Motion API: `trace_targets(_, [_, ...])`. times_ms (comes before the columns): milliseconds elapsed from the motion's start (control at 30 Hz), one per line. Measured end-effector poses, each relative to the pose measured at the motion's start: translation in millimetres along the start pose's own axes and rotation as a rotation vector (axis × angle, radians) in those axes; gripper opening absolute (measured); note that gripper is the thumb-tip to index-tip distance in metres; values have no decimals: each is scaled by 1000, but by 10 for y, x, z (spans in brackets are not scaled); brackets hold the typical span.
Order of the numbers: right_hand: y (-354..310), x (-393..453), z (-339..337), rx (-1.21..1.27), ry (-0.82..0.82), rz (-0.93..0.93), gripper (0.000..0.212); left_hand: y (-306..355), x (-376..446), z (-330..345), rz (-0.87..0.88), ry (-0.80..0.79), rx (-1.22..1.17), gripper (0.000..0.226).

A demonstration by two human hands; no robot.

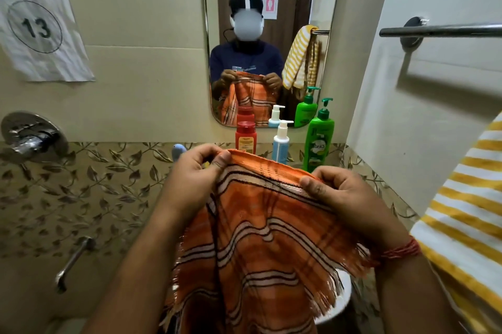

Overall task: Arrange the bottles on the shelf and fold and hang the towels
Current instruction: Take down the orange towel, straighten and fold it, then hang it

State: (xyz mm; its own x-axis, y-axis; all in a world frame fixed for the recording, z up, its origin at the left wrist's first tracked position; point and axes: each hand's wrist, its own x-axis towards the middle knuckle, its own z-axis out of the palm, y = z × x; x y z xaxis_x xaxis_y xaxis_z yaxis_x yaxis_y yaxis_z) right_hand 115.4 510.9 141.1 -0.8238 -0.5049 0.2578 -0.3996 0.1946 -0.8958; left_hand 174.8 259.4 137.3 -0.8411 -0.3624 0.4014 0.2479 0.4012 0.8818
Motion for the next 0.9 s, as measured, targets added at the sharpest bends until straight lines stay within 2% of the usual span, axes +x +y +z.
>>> trace_targets(67, [-22,16,34,-18,5,-14,28,67,-37,53,6,-171,36,7])
trace_targets(133, [-93,41,125,-22,-30,-42,26,166,-108,171,3,-413,89,21])
trace_targets(200, [-135,58,208,-26,-60,-79,22,211,-163,289,38,-547,115,24])
trace_targets(233, [-144,58,231,-31,-60,-98,22,207,-176,326,60,-536,99,18])
trace_targets(300, [-118,42,231,-8,-45,-105,23,177,-184,326,66,-404,52,8])
trace_targets(400, [-54,-25,145,132,-18,-38,26,99,-155,233,10,-191,9,12])
trace_targets(467, [-28,-63,88,175,-20,-21,26,82,-145,190,-9,-130,-7,12])
trace_targets(667, [-62,-85,166,328,-70,-89,18,143,-219,313,-17,-211,-8,11])
trace_targets(800, [-64,-114,184,594,-106,-70,12,127,-219,334,-23,-226,0,9])
trace_targets(900, [-75,-147,212,622,-147,-120,15,124,-224,348,-1,-233,11,10])
